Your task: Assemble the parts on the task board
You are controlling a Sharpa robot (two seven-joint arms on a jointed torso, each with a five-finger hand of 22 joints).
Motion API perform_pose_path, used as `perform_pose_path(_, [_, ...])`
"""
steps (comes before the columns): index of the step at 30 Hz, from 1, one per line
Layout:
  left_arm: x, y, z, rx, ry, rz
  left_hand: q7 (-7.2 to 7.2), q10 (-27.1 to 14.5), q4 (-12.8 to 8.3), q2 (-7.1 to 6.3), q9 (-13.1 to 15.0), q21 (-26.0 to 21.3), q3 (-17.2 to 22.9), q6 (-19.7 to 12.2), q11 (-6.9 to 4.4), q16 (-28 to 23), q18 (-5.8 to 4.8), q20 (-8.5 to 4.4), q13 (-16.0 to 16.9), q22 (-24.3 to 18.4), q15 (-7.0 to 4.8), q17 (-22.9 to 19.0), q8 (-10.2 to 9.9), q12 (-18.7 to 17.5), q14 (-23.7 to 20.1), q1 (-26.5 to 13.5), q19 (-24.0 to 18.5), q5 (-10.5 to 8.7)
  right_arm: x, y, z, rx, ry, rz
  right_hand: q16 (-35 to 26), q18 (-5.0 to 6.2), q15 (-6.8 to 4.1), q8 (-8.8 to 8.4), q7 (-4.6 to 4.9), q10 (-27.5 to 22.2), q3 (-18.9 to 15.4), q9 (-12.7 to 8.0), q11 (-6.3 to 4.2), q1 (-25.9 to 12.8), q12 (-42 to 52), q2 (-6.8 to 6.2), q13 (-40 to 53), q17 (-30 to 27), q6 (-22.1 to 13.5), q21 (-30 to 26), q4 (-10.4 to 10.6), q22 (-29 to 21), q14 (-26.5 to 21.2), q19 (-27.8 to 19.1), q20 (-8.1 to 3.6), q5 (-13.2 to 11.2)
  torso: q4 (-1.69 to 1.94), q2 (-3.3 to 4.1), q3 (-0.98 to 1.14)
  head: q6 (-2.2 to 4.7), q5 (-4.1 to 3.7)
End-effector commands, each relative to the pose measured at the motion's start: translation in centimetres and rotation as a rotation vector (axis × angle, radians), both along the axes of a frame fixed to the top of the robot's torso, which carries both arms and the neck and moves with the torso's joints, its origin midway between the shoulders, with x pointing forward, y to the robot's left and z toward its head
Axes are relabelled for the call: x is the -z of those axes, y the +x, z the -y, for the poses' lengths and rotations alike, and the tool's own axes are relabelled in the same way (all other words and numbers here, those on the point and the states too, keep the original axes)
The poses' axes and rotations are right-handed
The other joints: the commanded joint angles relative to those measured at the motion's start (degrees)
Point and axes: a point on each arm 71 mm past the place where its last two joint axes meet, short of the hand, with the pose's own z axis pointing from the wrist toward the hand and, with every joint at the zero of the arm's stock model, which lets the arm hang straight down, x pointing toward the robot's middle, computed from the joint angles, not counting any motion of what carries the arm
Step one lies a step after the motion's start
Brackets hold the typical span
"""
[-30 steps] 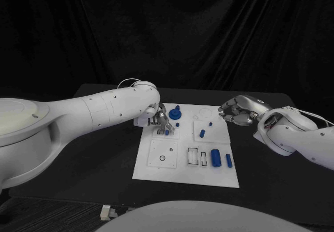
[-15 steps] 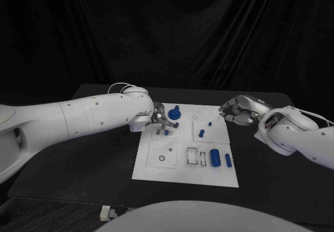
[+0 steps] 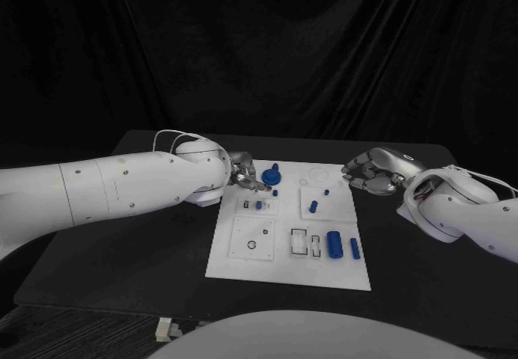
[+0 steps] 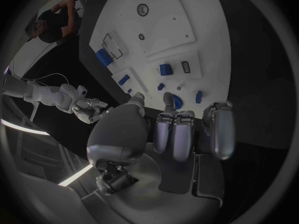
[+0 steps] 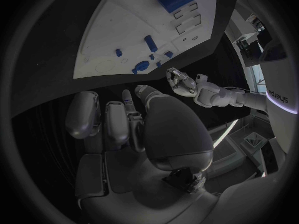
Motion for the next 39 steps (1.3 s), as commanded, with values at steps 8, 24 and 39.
perform_pose_path(8, [1.4, -1.5, 0.0, 0.026, -0.042, 0.26, -0.79, 5.96, 0.38, -0.02, -0.87, 0.52, -0.8, 2.09, -0.31, 0.15, 0.03, -0.37, 15.1, 11.6, -0.23, 15.08, 1.38, 0.16, 5.84, 2.14, 0.55, 5.7, -0.1, -0.2, -0.1, 0.002, 0.011, 0.017, -0.02, 0.37, 0.53, 0.01, 0.22, 3.89, 0.35, -0.06, 0.25, 0.46, -0.07, -0.16, 11.09, 0.15, 0.13, -0.01, -0.17, 7.07, 1.41, -0.16, 0.11, 0.27, 0.11, 0.17, -0.08, 0.01, -0.09])
perform_pose_path(24, [3.4, -2.2, -0.2, 0.021, 0.011, 0.196, -1.36, 5.96, 0.54, 0.92, -3.52, 0.48, -2.62, 4.9, -0.86, 0.15, 0.03, -0.87, 15.1, 11.59, -0.76, 15.08, 0.64, 0.16, 5.84, -0.63, 0.67, 3.19, -0.1, -0.2, -0.1, 0.003, 0.01, 0.015, -0.04, 0.39, 0.52, 0.03, 0.2, 3.89, 0.42, -0.07, 0.25, 0.48, -0.07, -0.17, 11.09, 0.11, 0.19, -0.06, -0.21, 7.06, 1.41, -0.17, 0.11, 0.3, 0.1, 0.16, -0.09, 0.01, -0.18])
perform_pose_path(39, [4.4, -2.6, 0.0, 0.037, 0.053, 0.138, -2.08, 5.96, 0.48, 1.51, -4.2, 0.49, -3.79, 7.88, -1.44, 0.15, 0.02, -1.27, 15.1, 11.61, -1.21, 15.08, 1.18, 0.16, 5.84, -1.75, 0.79, 2.26, -0.1, -0.1, -0.1, 0.005, 0.008, 0.012, -0.04, 0.39, 0.52, 0.03, 0.2, 3.89, 0.42, -0.07, 0.25, 0.48, -0.07, -0.17, 11.09, 0.11, 0.19, -0.06, -0.21, 7.06, 1.41, -0.17, 0.11, 0.3, 0.06, 0.15, -0.08, 0.01, -0.22])
